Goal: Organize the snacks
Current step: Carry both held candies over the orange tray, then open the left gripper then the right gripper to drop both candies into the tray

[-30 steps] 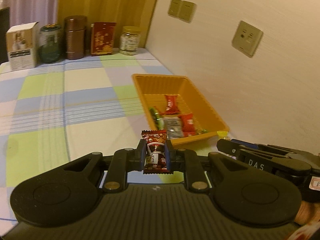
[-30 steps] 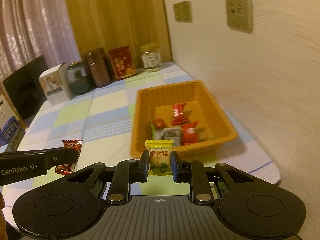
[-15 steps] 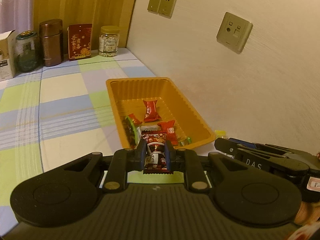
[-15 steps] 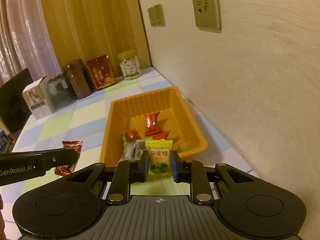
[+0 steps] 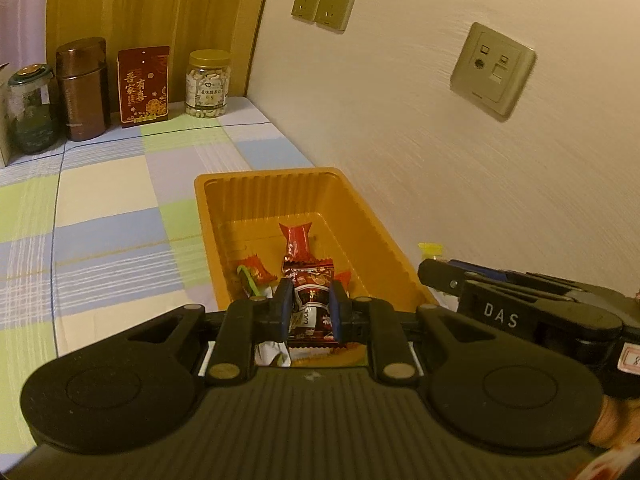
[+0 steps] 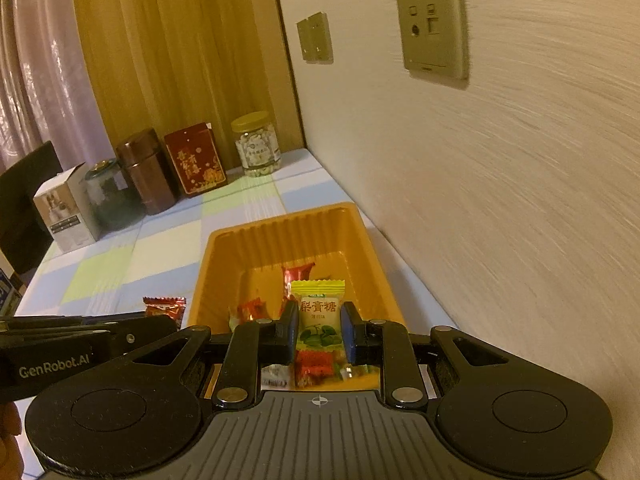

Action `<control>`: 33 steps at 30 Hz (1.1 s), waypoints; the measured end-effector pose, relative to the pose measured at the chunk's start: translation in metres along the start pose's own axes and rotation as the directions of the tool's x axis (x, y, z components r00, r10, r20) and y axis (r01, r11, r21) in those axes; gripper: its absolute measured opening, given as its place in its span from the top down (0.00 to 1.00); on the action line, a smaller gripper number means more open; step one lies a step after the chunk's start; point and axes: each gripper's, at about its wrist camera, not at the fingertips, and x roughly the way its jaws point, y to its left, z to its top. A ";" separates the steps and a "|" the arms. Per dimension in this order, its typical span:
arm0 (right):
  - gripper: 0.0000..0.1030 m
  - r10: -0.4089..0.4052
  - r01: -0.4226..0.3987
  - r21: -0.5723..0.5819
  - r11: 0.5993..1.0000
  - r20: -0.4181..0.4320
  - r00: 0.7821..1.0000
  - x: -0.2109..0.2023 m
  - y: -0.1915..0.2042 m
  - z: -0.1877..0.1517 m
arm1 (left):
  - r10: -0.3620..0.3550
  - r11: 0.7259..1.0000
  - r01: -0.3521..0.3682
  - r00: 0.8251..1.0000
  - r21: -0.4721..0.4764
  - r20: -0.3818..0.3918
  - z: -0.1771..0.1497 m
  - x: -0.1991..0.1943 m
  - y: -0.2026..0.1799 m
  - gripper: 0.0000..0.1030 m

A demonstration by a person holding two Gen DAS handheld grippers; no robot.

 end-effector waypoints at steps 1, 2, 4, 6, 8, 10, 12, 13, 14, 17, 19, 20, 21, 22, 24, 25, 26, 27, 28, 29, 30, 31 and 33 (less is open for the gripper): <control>0.78 0.002 -0.002 -0.004 1.000 -0.002 1.000 0.003 0.001 0.002 | 0.000 1.000 0.000 1.000 0.000 -0.001 0.002 0.003 0.000 0.84; 0.78 0.004 -0.004 -0.009 1.000 -0.004 1.000 0.007 0.001 0.004 | -0.001 1.000 0.001 1.000 0.001 -0.002 0.003 0.005 0.000 0.84; 0.78 0.009 -0.009 -0.018 1.000 -0.007 1.000 0.013 0.003 0.008 | -0.003 1.000 0.003 1.000 0.004 -0.006 0.006 0.012 0.001 0.84; 0.78 0.013 -0.013 -0.021 1.000 -0.011 1.000 0.019 0.003 0.010 | -0.004 1.000 0.004 1.000 0.006 -0.010 0.009 0.018 0.002 0.84; 0.78 0.014 -0.014 -0.025 1.000 -0.015 1.000 0.026 0.003 0.014 | -0.005 1.000 0.005 1.000 0.010 -0.012 0.011 0.024 0.003 0.84; 0.78 0.016 -0.016 -0.027 1.000 -0.021 1.000 0.032 0.003 0.017 | -0.004 1.000 0.005 1.000 0.010 -0.016 0.015 0.030 0.004 0.84; 0.78 0.018 -0.019 -0.030 0.999 -0.026 0.999 0.038 0.003 0.020 | -0.004 1.000 0.005 1.000 0.011 -0.018 0.018 0.036 0.006 0.84; 0.78 0.018 -0.019 -0.031 0.999 -0.027 0.999 0.041 0.002 0.023 | -0.003 1.000 0.003 1.000 0.012 -0.019 0.019 0.039 0.007 0.84; 0.78 0.018 -0.019 -0.031 0.999 -0.027 0.999 0.043 0.002 0.024 | -0.002 1.000 0.002 1.000 0.012 -0.022 0.021 0.042 0.009 0.84; 0.78 0.021 -0.022 -0.030 0.999 -0.031 0.999 0.051 0.002 0.029 | 0.003 1.000 -0.003 1.000 0.004 -0.025 0.027 0.051 0.015 0.84; 0.78 0.019 -0.020 -0.034 0.999 -0.033 0.999 0.057 0.002 0.032 | 0.009 1.000 -0.008 1.000 0.006 -0.026 0.031 0.056 0.018 0.84; 0.78 0.020 -0.021 -0.033 0.999 -0.036 0.999 0.059 0.002 0.034 | 0.012 1.000 -0.011 1.000 0.012 -0.026 0.033 0.058 0.019 0.84; 0.78 0.021 -0.023 -0.030 0.999 -0.038 0.999 0.062 0.001 0.035 | 0.014 1.000 -0.013 1.000 0.018 -0.027 0.035 0.061 0.019 0.84; 0.78 0.021 -0.022 -0.028 0.999 -0.040 0.999 0.065 0.000 0.036 | 0.016 1.000 -0.015 0.999 0.021 -0.029 0.036 0.064 0.019 0.84; 0.78 0.020 -0.021 -0.023 1.000 -0.045 0.999 0.070 -0.001 0.036 | 0.019 0.999 -0.018 0.999 0.029 -0.036 0.038 0.068 0.019 0.83; 0.78 0.020 -0.021 -0.021 1.000 -0.047 0.999 0.072 -0.002 0.037 | 0.014 0.999 -0.013 0.999 0.031 -0.036 0.039 0.071 0.019 0.83; 0.78 0.019 -0.020 -0.020 1.000 -0.049 0.999 0.073 -0.002 0.036 | 0.009 0.999 -0.008 0.999 0.031 -0.036 0.041 0.074 0.019 0.83; 0.78 0.017 -0.018 -0.017 1.000 -0.051 0.999 0.074 -0.003 0.035 | 0.004 0.999 -0.003 0.999 0.033 -0.033 0.042 0.077 0.018 0.83; 0.78 0.017 -0.018 -0.015 1.000 -0.053 0.998 0.075 -0.004 0.035 | 0.001 0.999 0.000 1.000 0.036 -0.029 0.042 0.079 0.018 0.81; 0.78 0.016 -0.017 -0.014 1.000 -0.054 0.998 0.076 -0.005 0.035 | 0.001 0.999 0.000 1.000 0.041 -0.023 0.043 0.081 0.017 0.78; 0.78 0.016 -0.017 -0.014 1.000 -0.056 0.998 0.077 -0.005 0.034 | 0.004 0.999 -0.003 1.000 0.044 -0.021 0.043 0.082 0.016 0.70; 0.78 0.016 -0.017 -0.013 1.000 -0.057 0.998 0.076 -0.006 0.033 | 0.003 0.999 -0.002 1.000 0.044 -0.019 0.043 0.082 0.016 0.69; 0.78 0.015 -0.016 -0.012 1.000 -0.061 0.998 0.077 -0.007 0.032 | 0.006 0.999 -0.006 1.000 0.041 -0.016 0.041 0.081 0.019 0.68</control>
